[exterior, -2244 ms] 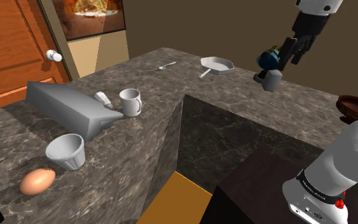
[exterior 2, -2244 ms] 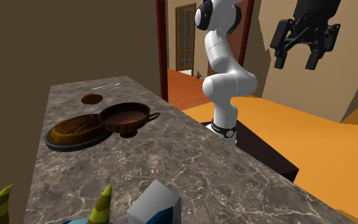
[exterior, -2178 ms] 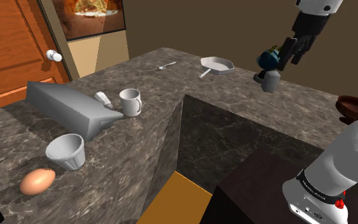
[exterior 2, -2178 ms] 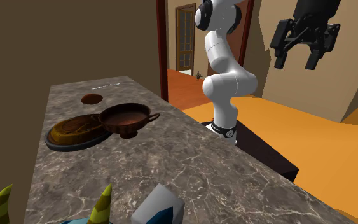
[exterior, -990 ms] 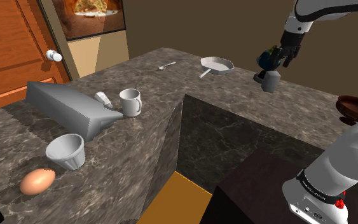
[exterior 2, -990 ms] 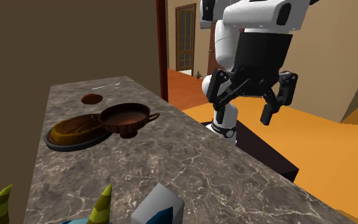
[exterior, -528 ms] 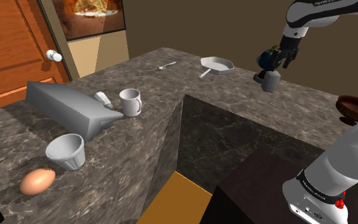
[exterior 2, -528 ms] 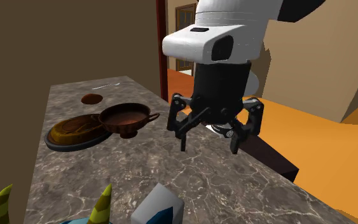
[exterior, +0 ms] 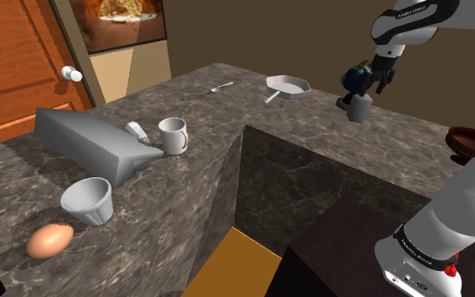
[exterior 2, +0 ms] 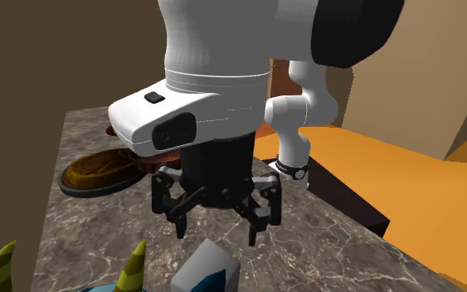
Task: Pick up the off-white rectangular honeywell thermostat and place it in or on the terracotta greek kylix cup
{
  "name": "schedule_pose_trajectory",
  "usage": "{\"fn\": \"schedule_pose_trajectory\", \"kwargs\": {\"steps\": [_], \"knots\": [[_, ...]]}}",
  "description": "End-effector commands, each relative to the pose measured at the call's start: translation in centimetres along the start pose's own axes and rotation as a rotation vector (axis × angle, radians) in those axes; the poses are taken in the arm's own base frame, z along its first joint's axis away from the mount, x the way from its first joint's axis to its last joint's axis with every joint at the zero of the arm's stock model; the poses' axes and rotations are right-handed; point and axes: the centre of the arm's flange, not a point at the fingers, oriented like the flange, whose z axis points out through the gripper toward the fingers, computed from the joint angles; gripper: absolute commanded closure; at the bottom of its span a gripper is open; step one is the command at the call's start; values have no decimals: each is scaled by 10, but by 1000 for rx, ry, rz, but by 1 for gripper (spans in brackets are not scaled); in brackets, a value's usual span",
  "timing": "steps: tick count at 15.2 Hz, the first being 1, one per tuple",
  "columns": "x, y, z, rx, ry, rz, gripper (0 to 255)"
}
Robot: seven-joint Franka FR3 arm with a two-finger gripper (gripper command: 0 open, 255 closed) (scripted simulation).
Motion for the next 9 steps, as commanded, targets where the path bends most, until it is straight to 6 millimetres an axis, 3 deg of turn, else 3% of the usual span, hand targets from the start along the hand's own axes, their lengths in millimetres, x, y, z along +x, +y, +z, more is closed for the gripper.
{"fn": "schedule_pose_trajectory", "kwargs": {"steps": [1,6,9], "knots": [[2,4,10,0,0,3,0],[2,4,40,0,0,3,0],[2,4,40,0,0,3,0]]}}
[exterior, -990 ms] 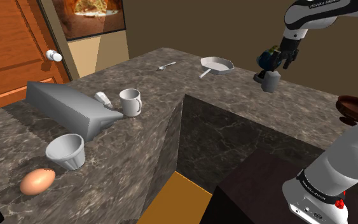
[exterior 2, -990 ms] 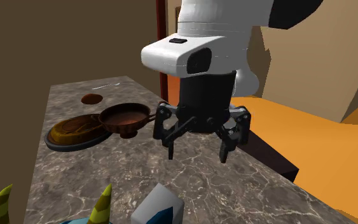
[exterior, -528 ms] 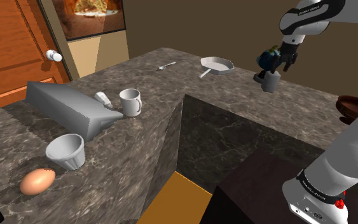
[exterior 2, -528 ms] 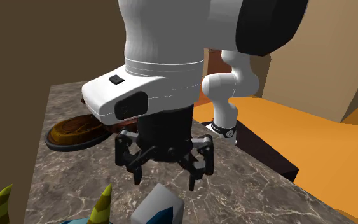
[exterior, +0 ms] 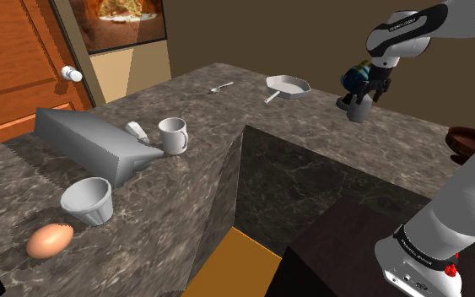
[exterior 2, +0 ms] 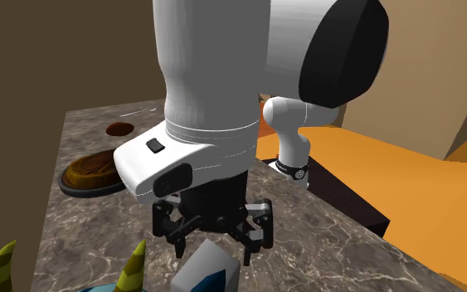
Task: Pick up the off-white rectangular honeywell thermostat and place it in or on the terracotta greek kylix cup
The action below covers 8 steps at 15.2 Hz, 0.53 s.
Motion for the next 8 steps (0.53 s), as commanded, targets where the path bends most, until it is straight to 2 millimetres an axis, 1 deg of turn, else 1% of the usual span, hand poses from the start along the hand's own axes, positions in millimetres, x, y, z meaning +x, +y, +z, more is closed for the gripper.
{"fn": "schedule_pose_trajectory", "kwargs": {"steps": [1,5,6,8], "knots": [[0,0,0,0,0,0,0],[0,0,0,0,0,0,0],[0,0,0,0,0,0,255],[0,0,1,0,0,0,255]]}}
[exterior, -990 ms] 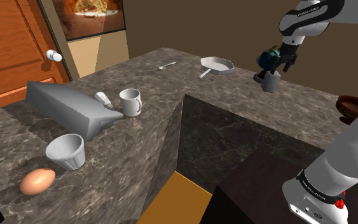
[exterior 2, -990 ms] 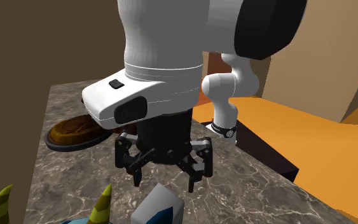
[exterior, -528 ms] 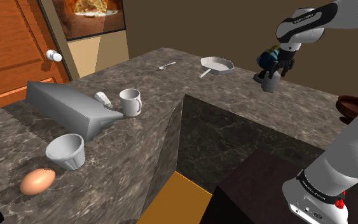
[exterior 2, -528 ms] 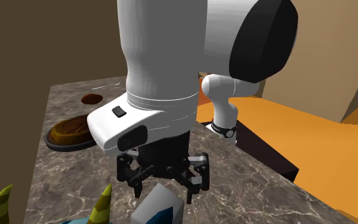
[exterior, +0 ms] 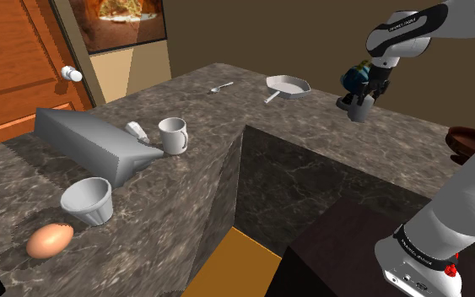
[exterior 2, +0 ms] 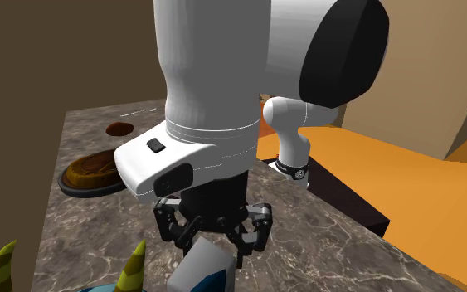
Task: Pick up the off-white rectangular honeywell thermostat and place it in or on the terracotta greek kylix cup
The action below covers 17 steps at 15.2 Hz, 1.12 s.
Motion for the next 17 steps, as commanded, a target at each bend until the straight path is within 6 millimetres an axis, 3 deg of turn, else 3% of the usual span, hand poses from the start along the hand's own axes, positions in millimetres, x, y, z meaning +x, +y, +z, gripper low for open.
{"fn": "schedule_pose_trajectory", "kwargs": {"steps": [1,7,17], "knots": [[0,0,1,0,-1,1,255],[0,0,1,0,-1,1,255],[-1,3,-52,0,-1,1,255]]}}
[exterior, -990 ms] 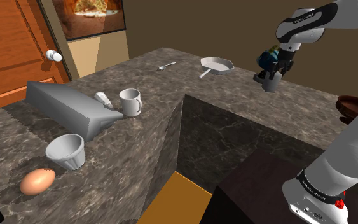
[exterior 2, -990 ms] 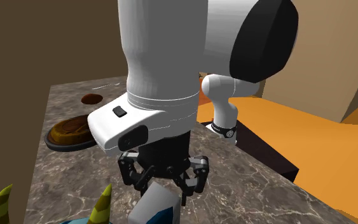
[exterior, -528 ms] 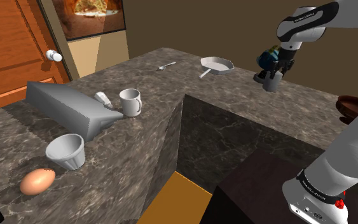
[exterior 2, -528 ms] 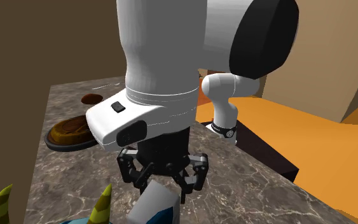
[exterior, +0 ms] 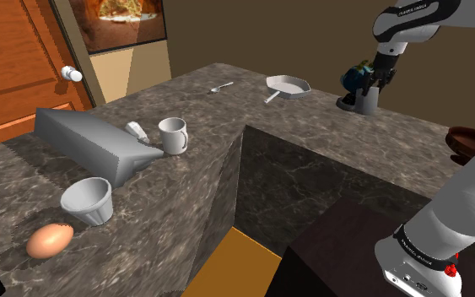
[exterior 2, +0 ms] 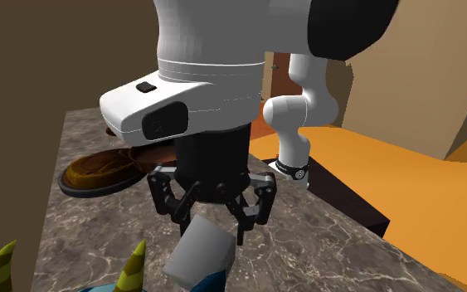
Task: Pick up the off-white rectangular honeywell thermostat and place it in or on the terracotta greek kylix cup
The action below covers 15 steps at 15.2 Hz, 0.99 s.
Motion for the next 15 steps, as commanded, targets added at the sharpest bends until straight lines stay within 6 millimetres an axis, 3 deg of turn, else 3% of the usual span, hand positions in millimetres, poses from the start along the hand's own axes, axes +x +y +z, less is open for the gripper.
{"fn": "schedule_pose_trajectory", "kwargs": {"steps": [1,15], "knots": [[0,1,-11,0,0,0,255],[-2,5,-85,0,0,0,255]]}}
